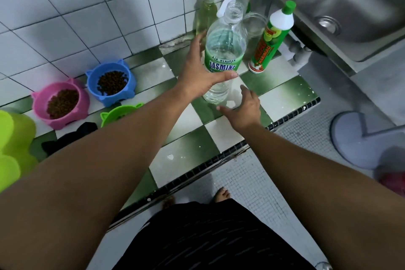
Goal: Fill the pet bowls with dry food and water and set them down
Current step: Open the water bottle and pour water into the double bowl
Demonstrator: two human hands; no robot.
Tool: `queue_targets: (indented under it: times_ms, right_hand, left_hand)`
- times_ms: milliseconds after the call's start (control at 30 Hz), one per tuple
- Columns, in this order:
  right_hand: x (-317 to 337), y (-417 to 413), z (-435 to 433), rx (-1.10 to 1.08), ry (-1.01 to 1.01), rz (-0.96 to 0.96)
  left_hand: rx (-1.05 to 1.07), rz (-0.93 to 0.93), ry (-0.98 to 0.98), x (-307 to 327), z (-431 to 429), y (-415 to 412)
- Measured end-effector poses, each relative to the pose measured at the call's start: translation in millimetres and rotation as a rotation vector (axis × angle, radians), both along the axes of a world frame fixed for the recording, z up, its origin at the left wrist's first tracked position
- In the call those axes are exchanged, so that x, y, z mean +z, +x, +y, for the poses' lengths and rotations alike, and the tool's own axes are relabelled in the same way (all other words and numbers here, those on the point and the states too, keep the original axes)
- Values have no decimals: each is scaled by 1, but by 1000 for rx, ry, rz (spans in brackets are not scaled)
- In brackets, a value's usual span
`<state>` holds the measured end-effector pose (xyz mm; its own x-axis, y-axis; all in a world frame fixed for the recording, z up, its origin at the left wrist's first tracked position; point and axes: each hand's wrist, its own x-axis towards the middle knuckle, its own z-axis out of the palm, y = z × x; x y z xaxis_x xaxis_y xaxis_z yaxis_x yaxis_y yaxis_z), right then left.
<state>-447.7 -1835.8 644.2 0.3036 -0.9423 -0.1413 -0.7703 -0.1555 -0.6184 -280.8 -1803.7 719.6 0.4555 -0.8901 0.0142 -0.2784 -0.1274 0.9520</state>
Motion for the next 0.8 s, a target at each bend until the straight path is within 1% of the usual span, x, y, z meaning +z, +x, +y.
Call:
queue_targets:
  times_ms: [67, 167, 300, 367, 500, 600, 700, 800]
  right_hand:
    - [8, 12, -7, 20, -3, -93]
    - [15, 32, -18, 31, 50, -282]
    - [8, 47, -33, 59, 130, -397]
    - [8, 51, -34, 88, 163, -426]
    - [26, 61, -22, 153, 147, -437]
    - [36, 75, -12, 177, 72, -442]
    - [45, 99, 5, 239, 41, -459]
    - [50, 123, 26, 288, -20, -452]
  left_hand:
    - [32, -22, -36, 10, -2, -7]
    - [78, -5, -19, 21, -10, -16]
    - [189, -22, -15, 30, -16, -24]
    - [279, -30, -27, 33, -13, -22]
    - [438, -30, -97, 43, 6, -11]
    - [550, 33, -175, 56, 26, 0]
    - [653, 112, -192, 65, 50, 19]
    - [707, 173, -220, 66, 78, 42]
